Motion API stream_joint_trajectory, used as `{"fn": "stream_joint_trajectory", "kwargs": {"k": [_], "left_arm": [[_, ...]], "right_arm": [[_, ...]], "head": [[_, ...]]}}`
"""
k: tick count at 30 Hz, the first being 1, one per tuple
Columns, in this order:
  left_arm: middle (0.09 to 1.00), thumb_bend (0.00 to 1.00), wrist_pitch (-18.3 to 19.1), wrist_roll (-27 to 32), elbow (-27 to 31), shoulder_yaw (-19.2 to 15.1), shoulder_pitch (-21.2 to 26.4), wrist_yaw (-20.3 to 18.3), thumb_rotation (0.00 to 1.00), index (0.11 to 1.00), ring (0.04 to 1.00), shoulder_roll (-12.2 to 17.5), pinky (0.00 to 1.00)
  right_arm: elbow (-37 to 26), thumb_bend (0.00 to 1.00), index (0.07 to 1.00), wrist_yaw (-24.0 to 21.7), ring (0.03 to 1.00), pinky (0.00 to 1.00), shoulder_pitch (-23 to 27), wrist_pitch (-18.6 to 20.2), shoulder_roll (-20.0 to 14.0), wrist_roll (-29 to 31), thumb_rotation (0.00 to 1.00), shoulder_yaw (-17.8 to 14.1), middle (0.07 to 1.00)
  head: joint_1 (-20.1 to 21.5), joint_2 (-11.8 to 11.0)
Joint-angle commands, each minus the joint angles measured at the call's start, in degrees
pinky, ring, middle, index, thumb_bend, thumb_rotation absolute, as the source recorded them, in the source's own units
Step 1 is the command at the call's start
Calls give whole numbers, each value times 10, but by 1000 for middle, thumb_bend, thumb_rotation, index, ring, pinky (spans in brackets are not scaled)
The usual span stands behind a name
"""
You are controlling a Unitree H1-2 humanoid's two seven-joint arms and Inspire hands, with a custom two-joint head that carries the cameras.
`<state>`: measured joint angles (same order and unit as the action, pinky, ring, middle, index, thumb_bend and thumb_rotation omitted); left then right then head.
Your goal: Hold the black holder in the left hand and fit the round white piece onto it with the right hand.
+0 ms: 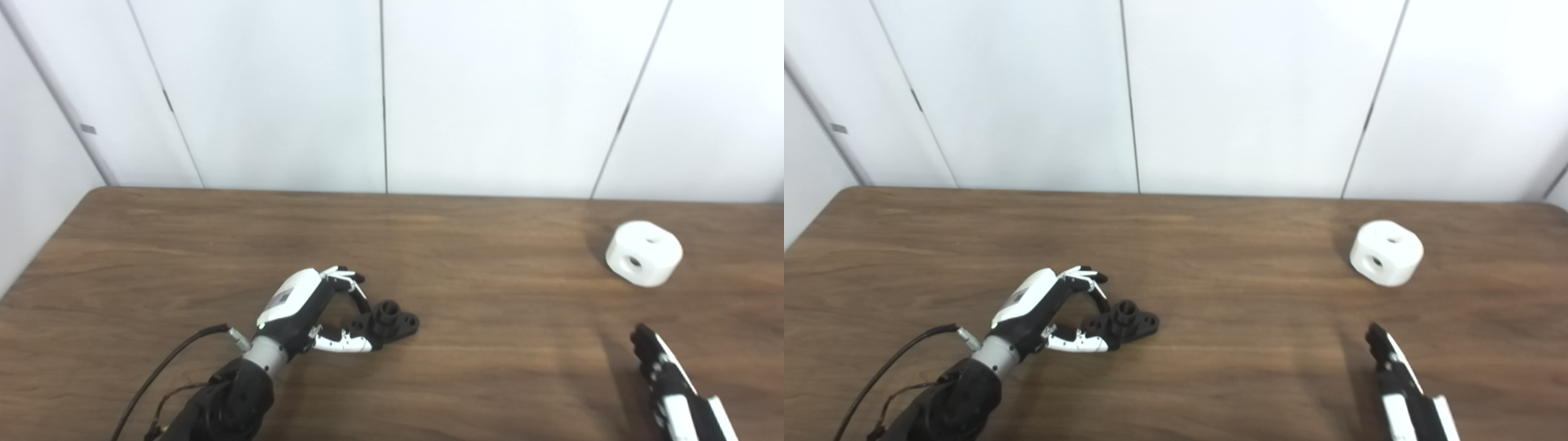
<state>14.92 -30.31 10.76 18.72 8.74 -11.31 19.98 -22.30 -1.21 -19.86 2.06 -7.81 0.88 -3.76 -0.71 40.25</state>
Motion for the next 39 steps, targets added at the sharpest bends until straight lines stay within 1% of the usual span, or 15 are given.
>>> {"fn": "stream_joint_trajectory", "kwargs": {"k": [1,3,5,7,9,13,17,23,28,32,37,39], "left_arm": [[848,518,1,0,5,13,-10,-29,56,487,947,1,884],[849,518,-3,-1,12,22,-17,-35,56,487,945,1,882],[850,518,-11,-2,17,31,-23,-38,57,488,944,2,916],[843,518,-17,-3,21,38,-31,-39,56,487,950,1,977],[841,518,-20,-2,24,42,-37,-43,55,487,954,1,996],[845,519,-25,-1,26,49,-48,-54,56,486,960,1,1000],[851,519,-31,-5,21,52,-53,-58,56,486,969,1,1000],[858,520,-30,-16,11,57,-48,-64,57,487,964,1,986],[845,520,-46,-52,3,65,-45,-52,58,486,955,4,995],[848,519,-50,-70,1,65,-46,-53,59,487,959,5,1000],[843,518,-56,-70,1,61,-50,-50,58,487,954,4,1000],[840,519,-61,-66,2,57,-53,-48,57,487,949,3,1000]], "right_arm": [[-26,638,925,5,978,1000,1,-1,16,-6,979,4,944],[-32,644,927,7,978,1000,1,6,17,-9,980,7,946],[-35,648,927,10,982,1000,1,11,18,-11,980,10,946],[-38,644,928,11,984,1000,1,16,18,-14,984,12,946],[-42,646,928,13,987,1000,2,23,18,-17,987,14,946],[-54,636,925,16,989,1000,4,36,20,-21,986,20,946],[-59,610,928,18,990,1000,4,41,20,-26,997,23,944],[-59,622,932,18,992,1000,5,45,17,-22,997,23,948],[-60,633,933,18,997,1000,7,49,15,-18,988,20,948],[-62,631,934,18,999,1000,12,54,11,-13,991,14,951],[-65,657,942,18,1000,1000,30,65,1,-9,910,1,956],[-63,634,943,17,984,966,44,68,-5,-13,786,-5,958]], "head": [[0,0],[3,2],[6,4],[10,6],[18,10],[26,16],[25,15],[24,15],[24,13],[25,12],[31,12],[37,12]]}}
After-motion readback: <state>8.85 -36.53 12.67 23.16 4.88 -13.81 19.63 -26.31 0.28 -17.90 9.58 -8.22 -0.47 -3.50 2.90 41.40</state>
